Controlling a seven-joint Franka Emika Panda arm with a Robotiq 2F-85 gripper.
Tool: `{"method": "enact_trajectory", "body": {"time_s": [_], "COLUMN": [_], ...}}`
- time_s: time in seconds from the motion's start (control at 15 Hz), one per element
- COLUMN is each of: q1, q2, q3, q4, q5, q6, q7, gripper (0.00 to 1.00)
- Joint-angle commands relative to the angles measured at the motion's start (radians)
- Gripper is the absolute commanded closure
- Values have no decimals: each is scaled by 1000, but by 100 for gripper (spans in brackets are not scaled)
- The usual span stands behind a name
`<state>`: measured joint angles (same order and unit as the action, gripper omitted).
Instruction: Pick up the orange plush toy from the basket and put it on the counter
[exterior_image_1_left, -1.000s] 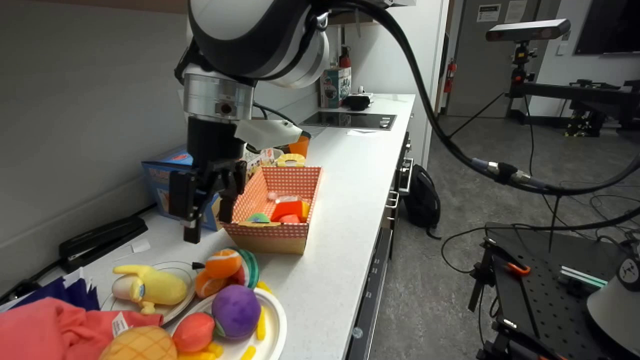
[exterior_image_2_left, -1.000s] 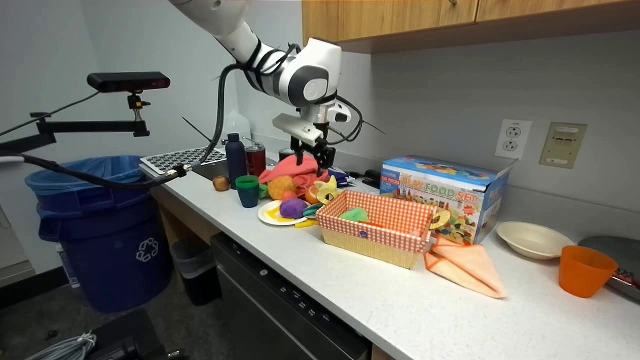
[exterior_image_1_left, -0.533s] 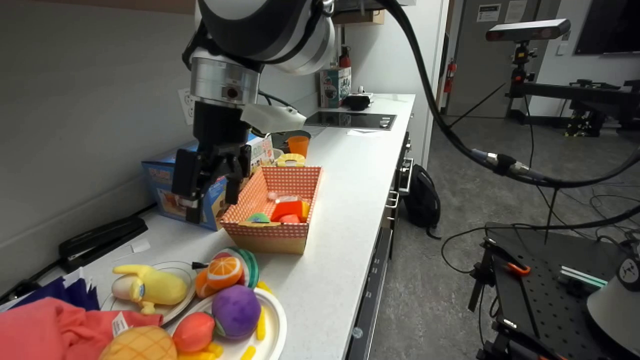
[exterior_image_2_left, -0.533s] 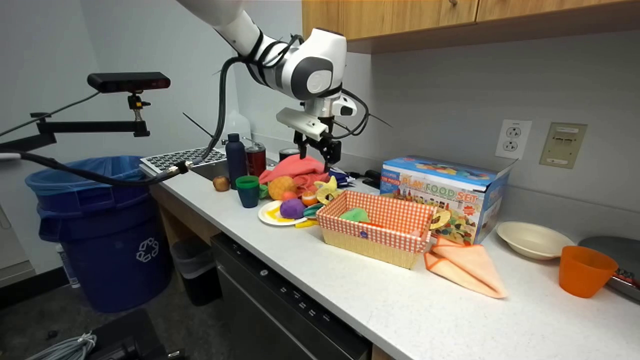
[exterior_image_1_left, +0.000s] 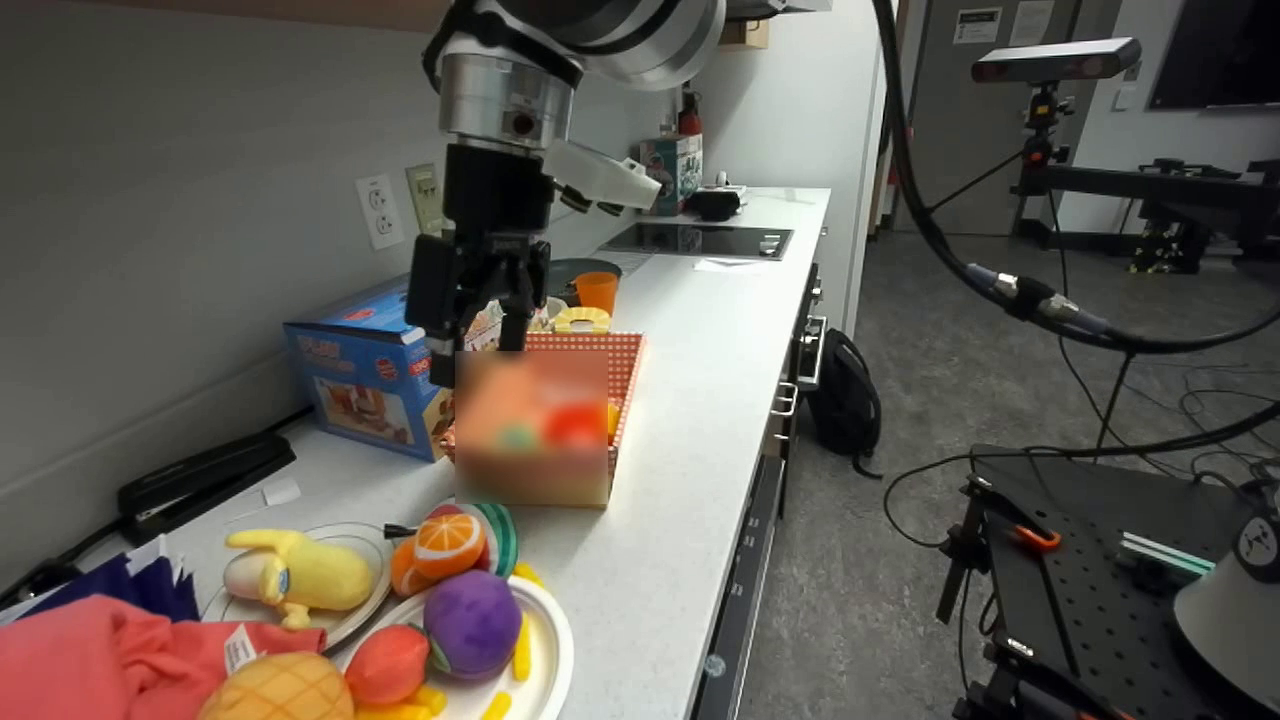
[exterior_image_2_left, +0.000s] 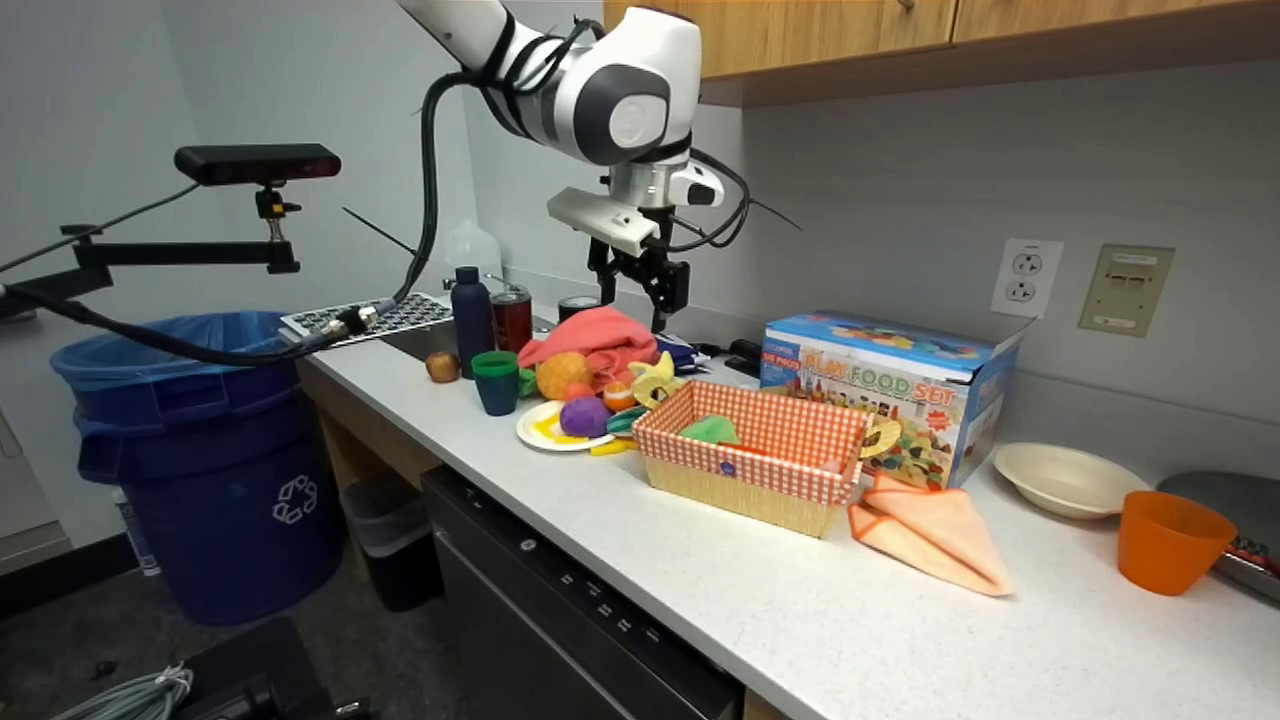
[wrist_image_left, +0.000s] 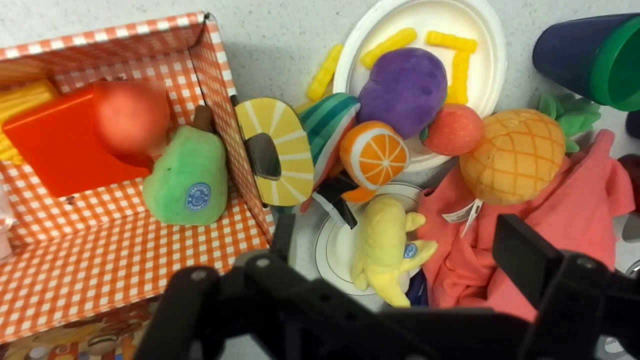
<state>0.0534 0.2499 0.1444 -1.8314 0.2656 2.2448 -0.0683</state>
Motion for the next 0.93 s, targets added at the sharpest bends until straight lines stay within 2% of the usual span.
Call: {"method": "enact_trajectory", "body": {"time_s": [0.0, 0.87], "q1": [6, 5], "q2": [-17, -45], "q3": [-9, -10], "q4": [-13, -46], "q5": [2, 3], "q6": [-5, -5], "q7": [-3, -4], "gripper": [0, 0]}}
